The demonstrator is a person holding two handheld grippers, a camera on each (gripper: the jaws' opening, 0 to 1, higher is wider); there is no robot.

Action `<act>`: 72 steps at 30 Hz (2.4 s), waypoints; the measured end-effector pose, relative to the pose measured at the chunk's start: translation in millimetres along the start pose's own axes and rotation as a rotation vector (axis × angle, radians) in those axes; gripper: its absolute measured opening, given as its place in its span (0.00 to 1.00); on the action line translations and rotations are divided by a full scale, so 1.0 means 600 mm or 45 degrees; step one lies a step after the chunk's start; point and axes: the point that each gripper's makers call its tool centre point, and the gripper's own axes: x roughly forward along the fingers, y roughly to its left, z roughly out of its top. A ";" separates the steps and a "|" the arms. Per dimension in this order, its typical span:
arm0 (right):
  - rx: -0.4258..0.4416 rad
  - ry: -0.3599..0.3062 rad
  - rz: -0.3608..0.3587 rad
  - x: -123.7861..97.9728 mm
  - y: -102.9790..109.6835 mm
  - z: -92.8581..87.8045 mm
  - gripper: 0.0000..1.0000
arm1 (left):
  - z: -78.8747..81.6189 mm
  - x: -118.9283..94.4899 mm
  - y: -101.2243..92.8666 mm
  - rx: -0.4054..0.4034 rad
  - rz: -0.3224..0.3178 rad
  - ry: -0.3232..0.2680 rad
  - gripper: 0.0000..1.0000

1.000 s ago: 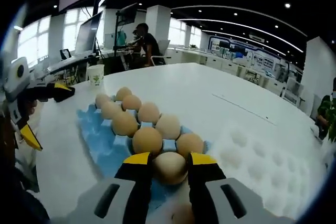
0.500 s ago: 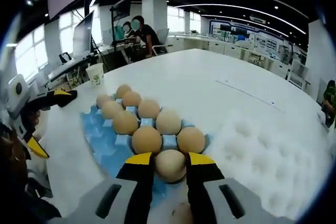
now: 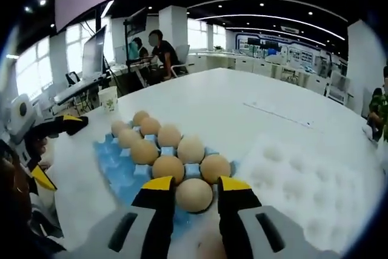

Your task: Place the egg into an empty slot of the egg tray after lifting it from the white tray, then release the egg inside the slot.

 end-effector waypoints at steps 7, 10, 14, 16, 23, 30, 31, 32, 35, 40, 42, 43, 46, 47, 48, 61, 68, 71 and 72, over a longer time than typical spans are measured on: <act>0.025 -0.066 -0.039 -0.015 -0.007 -0.004 0.39 | -0.001 -0.001 -0.004 -0.004 0.002 0.000 0.97; 0.025 -0.099 -0.071 -0.027 -0.012 -0.005 0.43 | 0.000 -0.002 -0.005 -0.003 0.003 -0.001 0.97; 0.032 -0.151 -0.114 -0.042 -0.016 -0.007 0.43 | 0.002 -0.003 -0.006 -0.001 0.004 -0.010 0.97; 0.041 -0.166 -0.112 -0.045 -0.016 -0.008 0.43 | 0.003 -0.002 -0.008 0.008 0.004 -0.009 0.98; 0.058 -0.226 -0.144 -0.057 -0.024 -0.014 0.43 | 0.006 -0.001 -0.015 0.015 -0.007 -0.014 0.98; 0.088 -0.295 -0.176 -0.064 -0.028 -0.024 0.43 | 0.002 0.003 -0.022 0.025 -0.019 0.001 0.97; 0.084 -0.305 -0.184 -0.065 -0.028 -0.025 0.43 | 0.003 0.003 -0.023 0.026 -0.023 0.003 0.97; 0.084 -0.315 -0.200 -0.066 -0.030 -0.025 0.44 | 0.003 0.003 -0.023 0.027 -0.023 0.002 0.97; 0.058 -0.333 -0.261 -0.070 -0.036 -0.028 0.44 | 0.006 0.004 -0.024 0.027 -0.024 -0.003 0.97; 0.025 -0.387 -0.392 -0.078 -0.049 -0.028 0.43 | 0.006 0.007 -0.025 0.027 -0.027 -0.002 0.97; 0.015 -0.404 -0.430 -0.081 -0.048 -0.029 0.43 | 0.005 0.007 -0.025 0.027 -0.028 -0.001 0.97; 0.019 -0.420 -0.436 -0.082 -0.046 -0.029 0.43 | 0.005 0.007 -0.025 0.027 -0.027 -0.001 0.97; 0.005 -0.448 -0.513 -0.087 -0.049 -0.031 0.41 | 0.004 0.008 -0.024 0.028 -0.027 0.001 0.97; 0.011 -0.457 -0.530 -0.088 -0.050 -0.032 0.40 | 0.003 0.008 -0.024 0.028 -0.028 0.003 0.97; 0.022 -0.465 -0.533 -0.087 -0.047 -0.033 0.40 | 0.003 0.007 -0.024 0.028 -0.028 0.003 0.97; 0.099 -0.449 -0.692 -0.087 -0.047 -0.053 0.34 | -0.003 0.007 -0.023 0.026 -0.032 0.009 0.97; 0.259 -0.413 -0.783 -0.084 -0.050 -0.069 0.33 | -0.009 0.006 -0.026 0.036 -0.042 0.026 0.97; 0.296 -0.401 -0.810 -0.084 -0.056 -0.068 0.31 | -0.008 0.005 -0.024 0.032 -0.040 0.020 0.97; 0.289 -0.375 -0.828 -0.084 -0.058 -0.070 0.30 | -0.008 0.005 -0.023 0.030 -0.039 0.019 0.97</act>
